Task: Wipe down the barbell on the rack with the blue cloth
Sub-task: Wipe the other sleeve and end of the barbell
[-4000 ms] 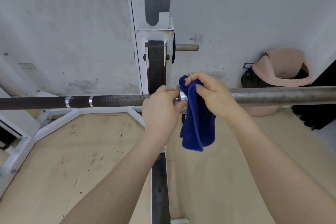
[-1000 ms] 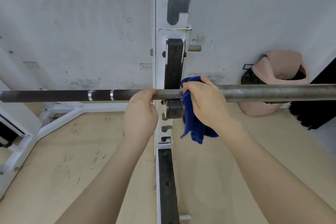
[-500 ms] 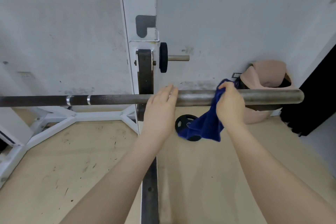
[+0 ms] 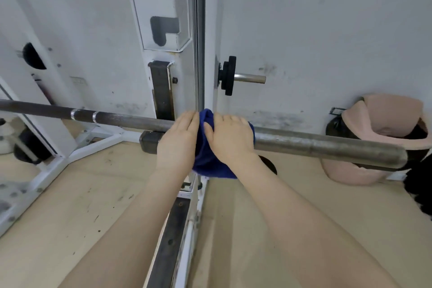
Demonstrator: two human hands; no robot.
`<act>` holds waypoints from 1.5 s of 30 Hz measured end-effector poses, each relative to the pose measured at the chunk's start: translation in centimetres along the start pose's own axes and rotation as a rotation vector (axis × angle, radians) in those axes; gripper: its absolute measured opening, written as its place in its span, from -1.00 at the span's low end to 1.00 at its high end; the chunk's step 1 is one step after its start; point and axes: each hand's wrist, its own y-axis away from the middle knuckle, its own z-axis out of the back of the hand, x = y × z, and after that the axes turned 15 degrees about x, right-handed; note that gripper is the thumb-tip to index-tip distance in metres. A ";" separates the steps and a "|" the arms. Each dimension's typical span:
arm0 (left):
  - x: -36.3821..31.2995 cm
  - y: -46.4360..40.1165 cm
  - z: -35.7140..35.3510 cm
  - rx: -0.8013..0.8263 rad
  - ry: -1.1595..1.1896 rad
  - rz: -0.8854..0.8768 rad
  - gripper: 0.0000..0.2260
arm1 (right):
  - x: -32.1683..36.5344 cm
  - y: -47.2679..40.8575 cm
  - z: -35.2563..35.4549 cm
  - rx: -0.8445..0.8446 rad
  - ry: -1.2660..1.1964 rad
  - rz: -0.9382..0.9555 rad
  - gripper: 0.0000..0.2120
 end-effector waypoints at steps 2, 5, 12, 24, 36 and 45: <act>0.0 0.0 0.2 0.050 -0.017 0.033 -0.41 | -1.2 0.2 0.1 -0.031 -0.010 -0.040 -0.52; -0.1 -0.1 0.4 0.077 -0.014 0.082 -0.42 | -4.7 0.7 1.1 0.019 -0.009 -0.217 -0.48; 0.7 -0.2 -0.9 -0.082 0.029 -0.003 -0.46 | 1.7 0.3 -0.4 0.044 -0.115 -0.215 -0.48; 0.4 0.2 0.6 0.069 0.008 0.023 -0.42 | -7.8 2.7 0.5 -0.076 0.008 -0.334 -0.62; -1.4 -0.7 0.5 0.115 -0.126 0.109 -0.46 | -6.4 1.9 0.3 -0.055 -0.047 -0.070 -0.61; -13.4 -3.3 -0.5 0.147 0.057 -0.172 -0.51 | -19.1 6.3 -0.2 -0.214 0.002 -0.214 -0.62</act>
